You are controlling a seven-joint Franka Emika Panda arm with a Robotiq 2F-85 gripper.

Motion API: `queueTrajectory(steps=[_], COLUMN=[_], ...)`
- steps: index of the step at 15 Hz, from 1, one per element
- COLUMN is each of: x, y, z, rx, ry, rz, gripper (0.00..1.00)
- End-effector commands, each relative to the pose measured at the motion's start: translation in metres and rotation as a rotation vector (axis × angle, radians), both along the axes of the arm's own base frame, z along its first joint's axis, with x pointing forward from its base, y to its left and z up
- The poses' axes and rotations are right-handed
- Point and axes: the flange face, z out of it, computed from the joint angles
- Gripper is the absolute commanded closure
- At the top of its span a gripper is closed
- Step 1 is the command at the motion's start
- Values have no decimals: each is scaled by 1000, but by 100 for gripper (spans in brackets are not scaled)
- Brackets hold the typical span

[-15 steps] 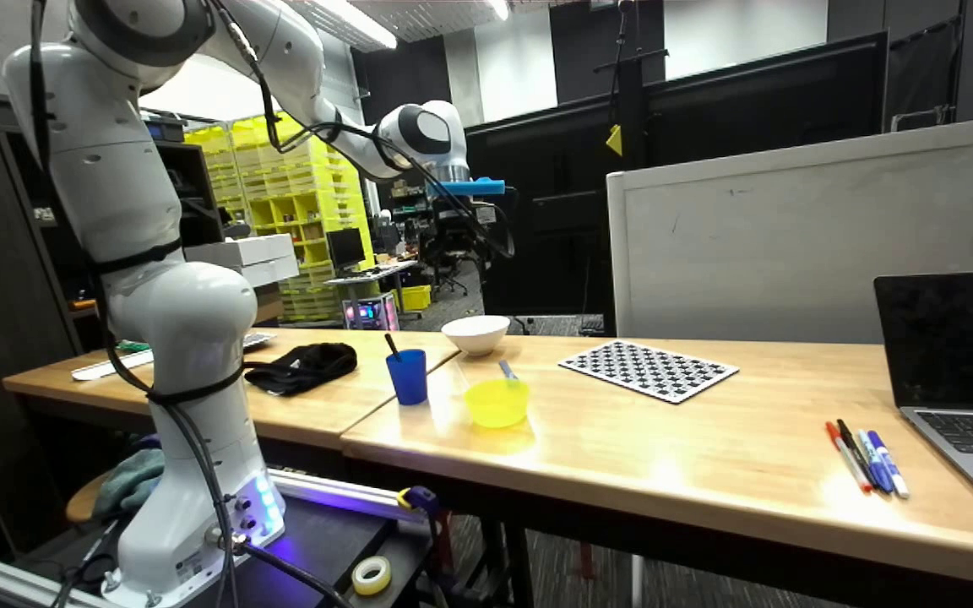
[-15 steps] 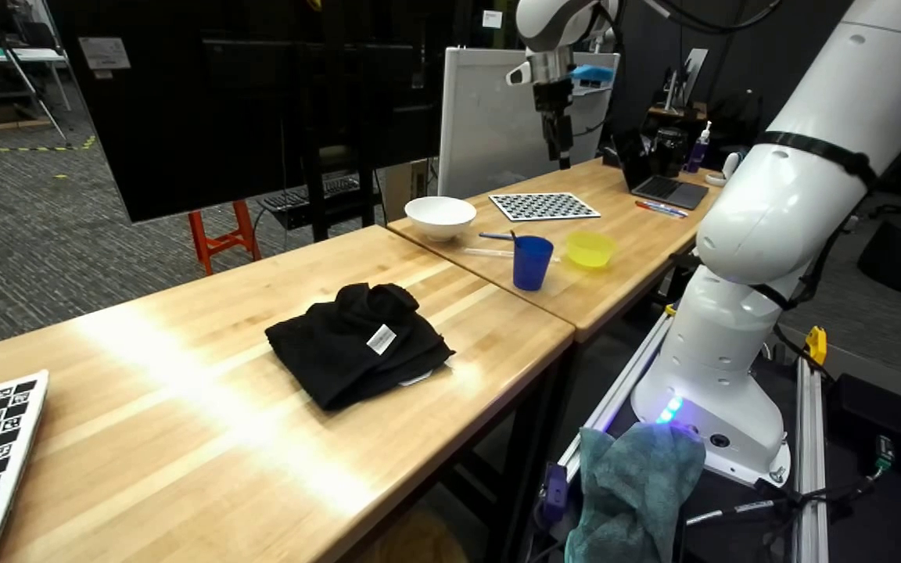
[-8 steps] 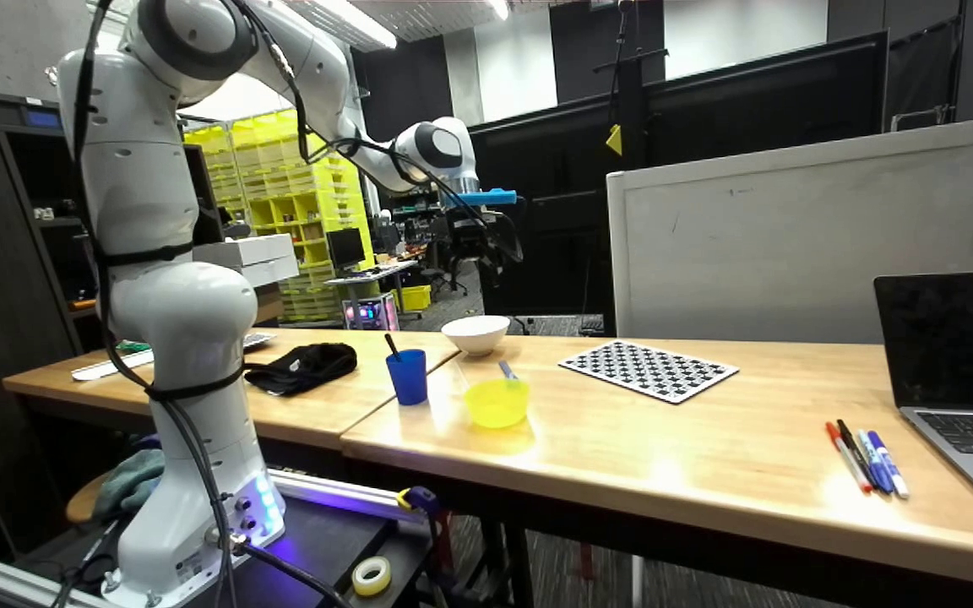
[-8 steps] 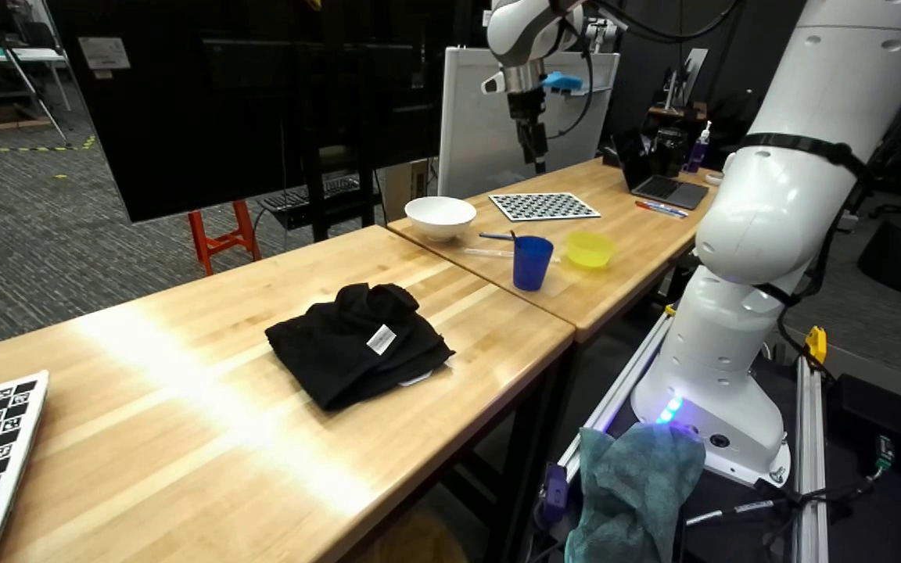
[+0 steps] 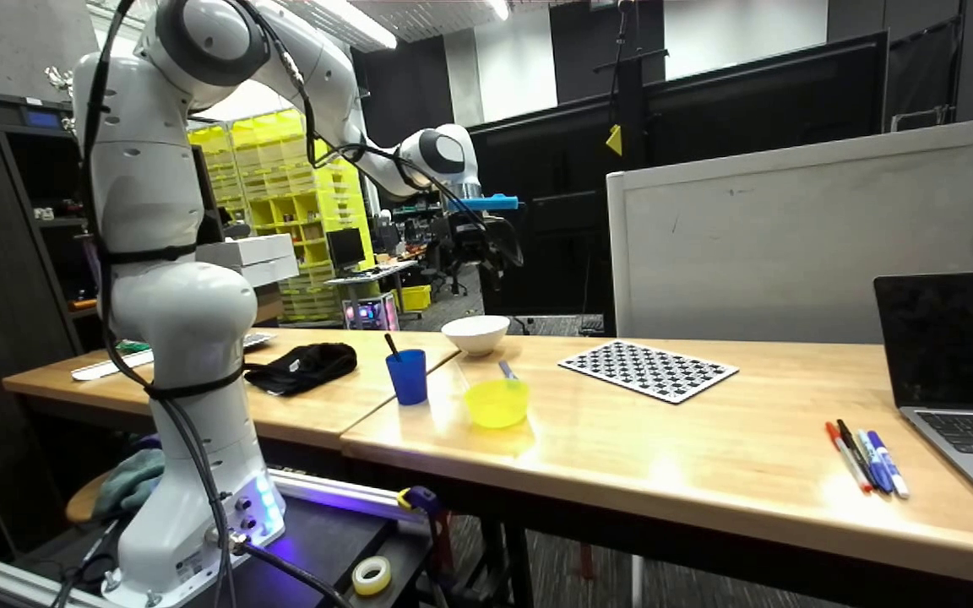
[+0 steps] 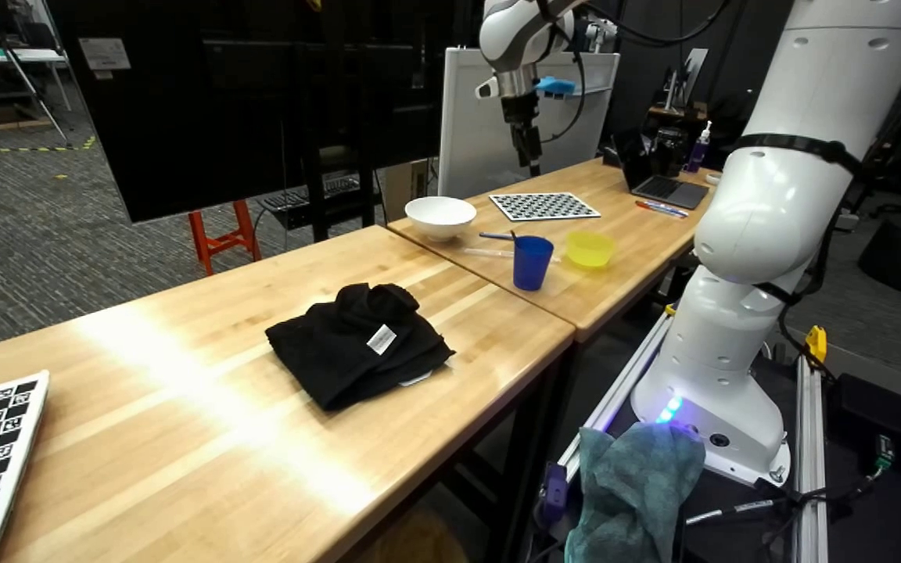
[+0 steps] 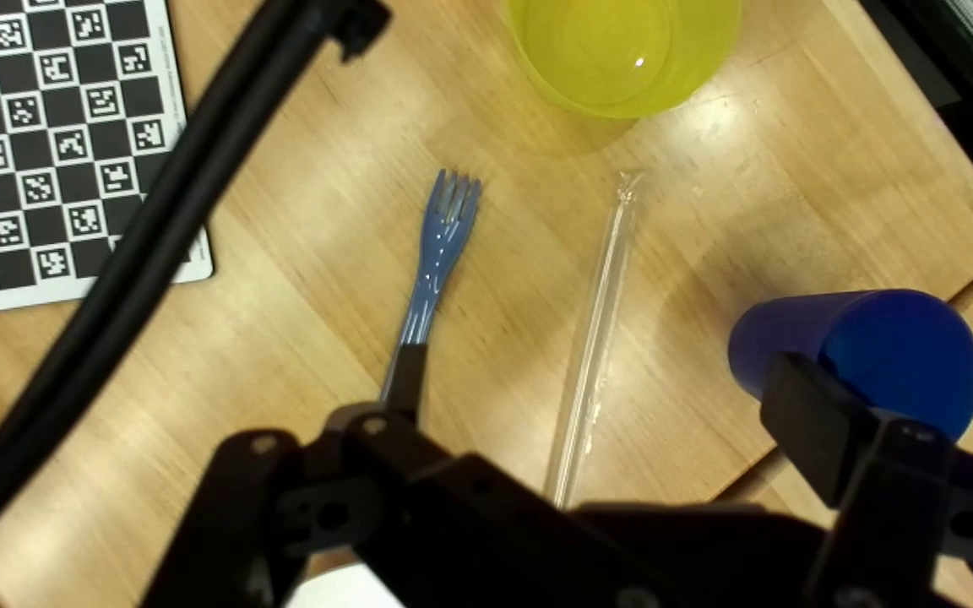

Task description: Put the fork into the into the white bowl

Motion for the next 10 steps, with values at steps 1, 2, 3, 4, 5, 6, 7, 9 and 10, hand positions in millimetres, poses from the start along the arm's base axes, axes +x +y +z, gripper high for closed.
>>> queueTrajectory(steps=[1,2,3,4,5,6,7,9,10], x=[0,0,0,0,2,4,8,16,19], y=[0,0,0,0,0,2,2,3,2], z=[0,1,1,1,-1,-4,-8,-23,-31], rx=[0,0,0,0,-7,-19,-30,-53,-52], ry=[1,1,1,1,-31,-73,-126,-231,-271], rz=[0,0,0,0,-5,-15,-28,-44,-48], gripper=[0,0,0,0,0,0,0,0,0])
